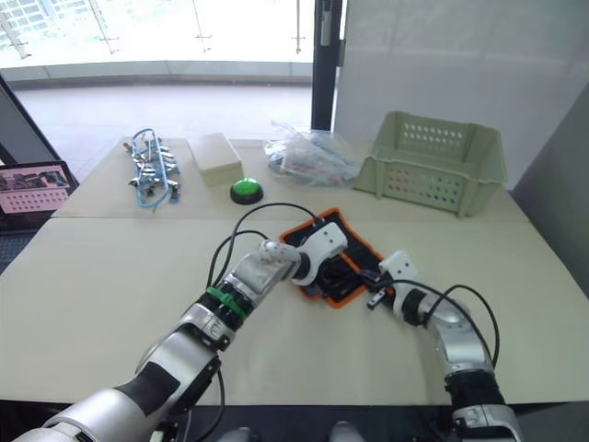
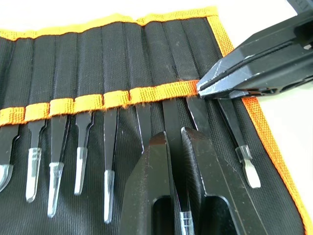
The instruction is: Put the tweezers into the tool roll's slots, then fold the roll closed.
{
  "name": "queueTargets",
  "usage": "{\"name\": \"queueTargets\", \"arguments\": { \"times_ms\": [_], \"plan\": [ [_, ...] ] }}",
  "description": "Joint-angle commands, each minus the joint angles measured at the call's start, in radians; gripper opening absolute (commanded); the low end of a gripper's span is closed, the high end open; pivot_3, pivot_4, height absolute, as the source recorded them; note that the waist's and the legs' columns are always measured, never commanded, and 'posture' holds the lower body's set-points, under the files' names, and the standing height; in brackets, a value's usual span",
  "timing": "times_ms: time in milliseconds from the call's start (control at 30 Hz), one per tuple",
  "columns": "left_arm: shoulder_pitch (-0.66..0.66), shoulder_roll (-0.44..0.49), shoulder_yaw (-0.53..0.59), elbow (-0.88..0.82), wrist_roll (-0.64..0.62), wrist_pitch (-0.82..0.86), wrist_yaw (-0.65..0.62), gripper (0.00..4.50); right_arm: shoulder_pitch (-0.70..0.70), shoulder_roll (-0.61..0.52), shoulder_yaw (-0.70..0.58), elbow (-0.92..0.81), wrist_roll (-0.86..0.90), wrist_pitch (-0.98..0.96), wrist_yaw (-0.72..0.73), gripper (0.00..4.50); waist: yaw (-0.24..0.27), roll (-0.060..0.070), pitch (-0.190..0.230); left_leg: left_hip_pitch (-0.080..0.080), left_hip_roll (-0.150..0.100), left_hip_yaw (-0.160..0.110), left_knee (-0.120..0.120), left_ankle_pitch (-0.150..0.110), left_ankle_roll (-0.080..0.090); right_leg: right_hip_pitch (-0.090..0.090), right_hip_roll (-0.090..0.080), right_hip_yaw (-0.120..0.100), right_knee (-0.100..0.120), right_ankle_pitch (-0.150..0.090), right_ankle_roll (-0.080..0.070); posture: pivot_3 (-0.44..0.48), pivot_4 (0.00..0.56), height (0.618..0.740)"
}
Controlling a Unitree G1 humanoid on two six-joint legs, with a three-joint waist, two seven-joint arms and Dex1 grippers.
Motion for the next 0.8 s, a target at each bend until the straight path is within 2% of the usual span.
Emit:
{"name": "queueTargets", "arguments": {
  "times_ms": [33,400,700,733,800],
  "plan": [
    [-0.058,-0.033,0.026,0.079,0.013,-0.097,0.015,0.02,0.034,0.005,0.022,0.049,-0.033,0.037,-0.023,0.0,0.0,0.0,0.0,0.0,0.0,0.0,0.0,0.0,0.0,0.0,0.0,0.0,0.0,0.0,0.0,0.0,0.15,0.74],
    [-0.147,-0.109,0.093,0.346,0.047,-0.304,0.082,0.02,0.062,0.008,0.03,0.003,-0.029,0.054,-0.032,0.0,0.0,0.0,0.0,0.0,0.0,0.0,0.0,0.0,0.0,0.0,0.0,0.0,0.0,-0.001,0.002,0.0,0.15,0.74],
    [-0.157,-0.122,0.149,0.359,0.013,-0.352,0.058,0.02,0.071,0.003,0.032,-0.018,-0.026,0.072,-0.034,0.0,-0.001,0.0,0.0,0.0,0.0,0.0,0.0,0.0,0.0,0.0,0.0,0.0,0.0,-0.002,0.004,0.0,0.15,0.74],
    [-0.153,-0.114,0.153,0.34,0.009,-0.336,0.044,0.9,0.07,0.003,0.033,-0.018,-0.027,0.072,-0.032,0.0,-0.001,0.0,0.0,0.0,0.0,0.0,0.0,0.0,0.0,0.0,0.0,0.0,0.0,-0.002,0.004,0.0,0.15,0.74],
    [-0.144,-0.1,0.156,0.307,0.01,-0.307,0.019,1.51,0.07,0.002,0.033,-0.018,-0.027,0.074,-0.031,0.0,-0.001,0.0,0.0,0.0,0.0,0.0,0.0,0.0,0.0,0.0,0.0,0.0,0.001,-0.002,0.004,0.0,0.15,0.74]
  ]
}}
